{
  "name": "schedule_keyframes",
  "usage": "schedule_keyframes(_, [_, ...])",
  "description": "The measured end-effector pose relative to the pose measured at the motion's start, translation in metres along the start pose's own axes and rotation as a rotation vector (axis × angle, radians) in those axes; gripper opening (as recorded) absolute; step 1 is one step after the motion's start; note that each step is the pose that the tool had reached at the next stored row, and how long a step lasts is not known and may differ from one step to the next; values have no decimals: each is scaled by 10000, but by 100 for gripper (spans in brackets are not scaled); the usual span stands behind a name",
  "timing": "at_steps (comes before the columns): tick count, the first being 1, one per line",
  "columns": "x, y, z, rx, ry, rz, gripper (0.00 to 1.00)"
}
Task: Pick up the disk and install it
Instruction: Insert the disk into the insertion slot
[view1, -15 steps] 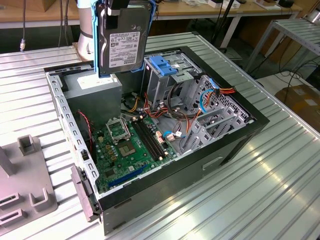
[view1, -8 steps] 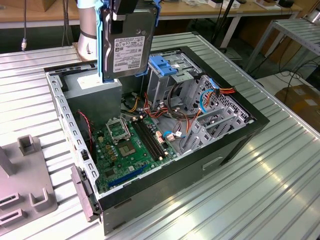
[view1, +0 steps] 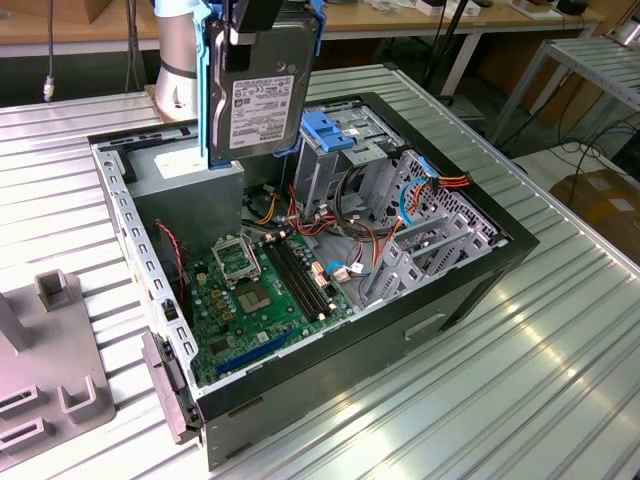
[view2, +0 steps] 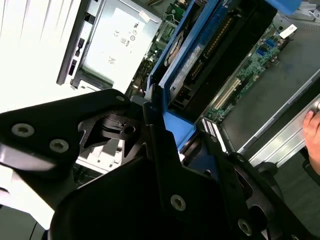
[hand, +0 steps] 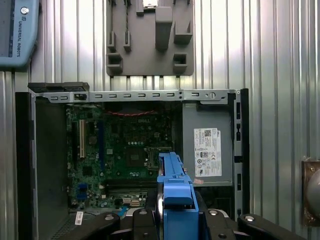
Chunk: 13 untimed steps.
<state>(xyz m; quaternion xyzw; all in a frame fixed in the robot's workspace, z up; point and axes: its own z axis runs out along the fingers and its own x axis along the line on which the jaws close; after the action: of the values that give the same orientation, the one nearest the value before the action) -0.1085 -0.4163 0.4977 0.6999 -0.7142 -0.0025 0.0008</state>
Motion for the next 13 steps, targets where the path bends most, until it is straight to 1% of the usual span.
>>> schedule_keyframes(6, [23,-11,0,1,-1,0,37])
schedule_keyframes(13, [26,-17,0,0,0,0,37])
